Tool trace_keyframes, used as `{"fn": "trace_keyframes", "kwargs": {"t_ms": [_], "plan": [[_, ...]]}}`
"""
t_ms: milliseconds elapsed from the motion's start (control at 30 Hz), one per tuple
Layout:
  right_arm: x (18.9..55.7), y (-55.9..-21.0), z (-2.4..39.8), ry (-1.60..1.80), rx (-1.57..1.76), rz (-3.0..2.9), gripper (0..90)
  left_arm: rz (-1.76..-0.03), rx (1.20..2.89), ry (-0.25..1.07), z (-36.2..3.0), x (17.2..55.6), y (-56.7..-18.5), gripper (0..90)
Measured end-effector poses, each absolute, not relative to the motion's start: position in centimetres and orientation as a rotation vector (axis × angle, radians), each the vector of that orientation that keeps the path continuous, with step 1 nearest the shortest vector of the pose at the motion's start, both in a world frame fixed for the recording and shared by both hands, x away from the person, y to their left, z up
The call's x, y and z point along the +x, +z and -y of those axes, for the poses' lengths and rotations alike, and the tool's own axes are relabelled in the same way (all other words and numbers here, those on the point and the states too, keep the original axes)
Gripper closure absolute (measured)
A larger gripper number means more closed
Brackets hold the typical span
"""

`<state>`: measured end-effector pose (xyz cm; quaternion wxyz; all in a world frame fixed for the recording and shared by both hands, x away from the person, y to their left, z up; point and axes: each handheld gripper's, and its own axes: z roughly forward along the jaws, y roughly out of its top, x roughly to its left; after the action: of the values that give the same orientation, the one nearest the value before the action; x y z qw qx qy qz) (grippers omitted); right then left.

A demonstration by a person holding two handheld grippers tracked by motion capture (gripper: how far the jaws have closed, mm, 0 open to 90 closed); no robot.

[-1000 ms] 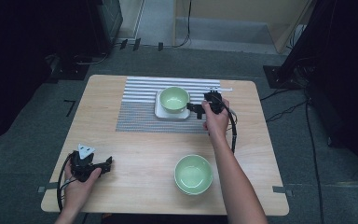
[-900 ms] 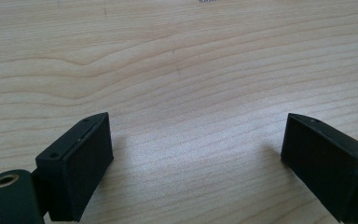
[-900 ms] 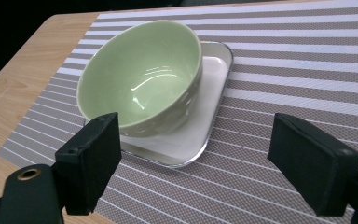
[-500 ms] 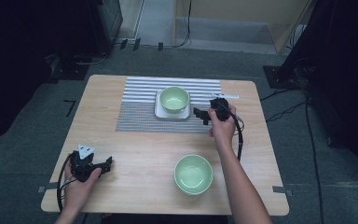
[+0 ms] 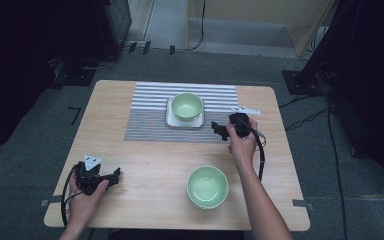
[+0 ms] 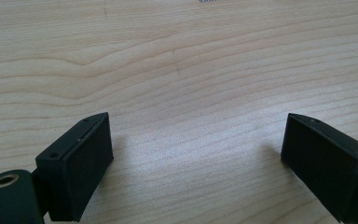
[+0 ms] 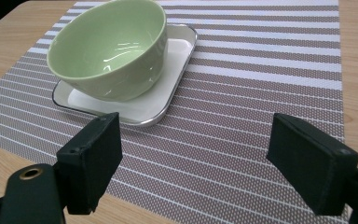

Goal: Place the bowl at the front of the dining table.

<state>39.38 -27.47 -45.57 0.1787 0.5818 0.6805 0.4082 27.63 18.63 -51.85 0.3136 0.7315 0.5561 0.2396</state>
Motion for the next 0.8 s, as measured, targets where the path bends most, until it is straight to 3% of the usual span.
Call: {"fn": "trace_keyframes", "kwargs": {"t_ms": [800], "plan": [[36.3,-46.5,30.3,1.123,1.649,-1.857,17.1,-1.467,1.929,0.631,-18.6,27.6,-51.8,8.3]]}}
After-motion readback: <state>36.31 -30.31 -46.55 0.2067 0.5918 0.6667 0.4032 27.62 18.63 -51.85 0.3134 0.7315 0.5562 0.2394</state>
